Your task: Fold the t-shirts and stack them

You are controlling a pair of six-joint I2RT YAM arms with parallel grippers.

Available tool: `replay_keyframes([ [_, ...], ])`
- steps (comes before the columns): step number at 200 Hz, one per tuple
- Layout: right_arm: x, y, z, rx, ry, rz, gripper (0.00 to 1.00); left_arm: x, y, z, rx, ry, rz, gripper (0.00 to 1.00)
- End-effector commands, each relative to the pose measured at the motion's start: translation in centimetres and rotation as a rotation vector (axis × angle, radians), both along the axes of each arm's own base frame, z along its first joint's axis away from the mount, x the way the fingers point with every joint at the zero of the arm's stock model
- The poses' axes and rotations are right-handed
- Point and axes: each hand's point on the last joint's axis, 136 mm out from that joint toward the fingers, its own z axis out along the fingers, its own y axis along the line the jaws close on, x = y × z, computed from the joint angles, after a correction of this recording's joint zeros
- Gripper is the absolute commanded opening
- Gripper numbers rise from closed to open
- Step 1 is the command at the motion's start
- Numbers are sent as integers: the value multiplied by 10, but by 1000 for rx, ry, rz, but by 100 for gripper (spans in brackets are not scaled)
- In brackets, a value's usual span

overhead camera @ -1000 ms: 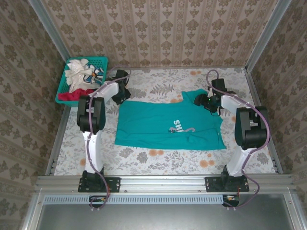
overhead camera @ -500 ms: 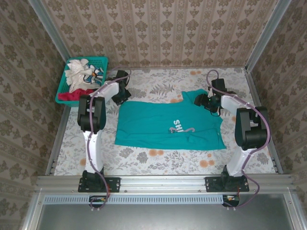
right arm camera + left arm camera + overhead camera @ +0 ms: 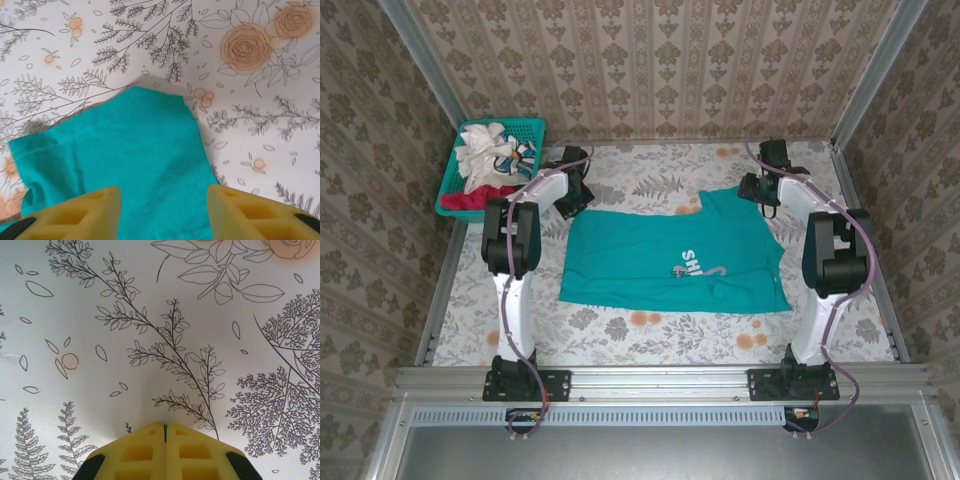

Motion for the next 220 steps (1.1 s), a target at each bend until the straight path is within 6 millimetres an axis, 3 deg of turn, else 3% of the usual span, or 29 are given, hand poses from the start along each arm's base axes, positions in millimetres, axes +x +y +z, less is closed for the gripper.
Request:
replay_keyframes([
  [1, -3, -7, -20, -44, 109, 17, 46, -14, -4, -11, -14, 48, -23, 0],
  [82, -9, -14, -55, -23, 242, -20, 41, -13, -7, -11, -27, 42, -28, 0],
  [107, -4, -17, -57, -28, 241, -25, 35, -12, -8, -9, -32, 38, -30, 0],
  [158, 4, -25, -55, -44, 233, -45, 41, -12, -10, -9, -36, 37, -32, 0],
  [220, 1, -21, -67, -24, 283, -25, 34, -10, -10, -5, -41, 28, -36, 0],
])
